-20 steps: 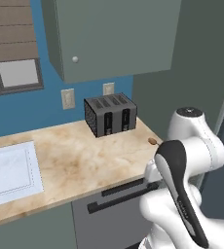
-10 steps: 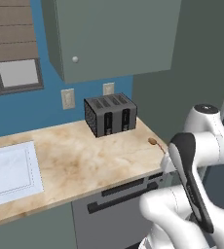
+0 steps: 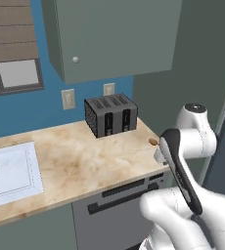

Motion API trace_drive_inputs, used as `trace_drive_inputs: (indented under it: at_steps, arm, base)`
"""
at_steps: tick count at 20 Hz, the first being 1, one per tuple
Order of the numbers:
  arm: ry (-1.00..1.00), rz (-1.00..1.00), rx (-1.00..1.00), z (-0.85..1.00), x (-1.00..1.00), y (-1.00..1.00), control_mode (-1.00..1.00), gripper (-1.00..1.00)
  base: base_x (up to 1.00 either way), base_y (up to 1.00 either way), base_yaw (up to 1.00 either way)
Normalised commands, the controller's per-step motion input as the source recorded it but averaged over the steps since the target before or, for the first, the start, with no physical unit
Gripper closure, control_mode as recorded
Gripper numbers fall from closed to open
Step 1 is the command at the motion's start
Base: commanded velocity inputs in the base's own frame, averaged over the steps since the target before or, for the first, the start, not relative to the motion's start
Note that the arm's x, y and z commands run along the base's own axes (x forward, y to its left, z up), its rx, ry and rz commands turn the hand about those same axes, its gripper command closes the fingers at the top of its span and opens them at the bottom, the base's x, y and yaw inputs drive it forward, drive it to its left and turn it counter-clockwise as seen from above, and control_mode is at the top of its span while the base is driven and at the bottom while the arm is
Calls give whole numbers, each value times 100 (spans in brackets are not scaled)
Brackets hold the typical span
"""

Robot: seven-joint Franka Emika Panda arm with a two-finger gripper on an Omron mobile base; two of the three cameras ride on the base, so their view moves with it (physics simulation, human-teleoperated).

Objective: Take the fork and place it on the left side of the plate. Then take the spoon and place it on the right side of the plate. Make sure they're directly next to the plate.

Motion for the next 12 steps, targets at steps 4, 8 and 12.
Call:
trace_drive_inputs:
  at_steps: [4,8,12]
  arm:
    - [3,-3,0,-26,84,-20,-100,-100]
    - [6,-3,-3,-25,71,-25,-100,-100]
    - [3,-2,-3,-29,67,-21,-100,-100]
  base:
    - [0,0,0]
    - [0,0,0]
    - [0,0,0]
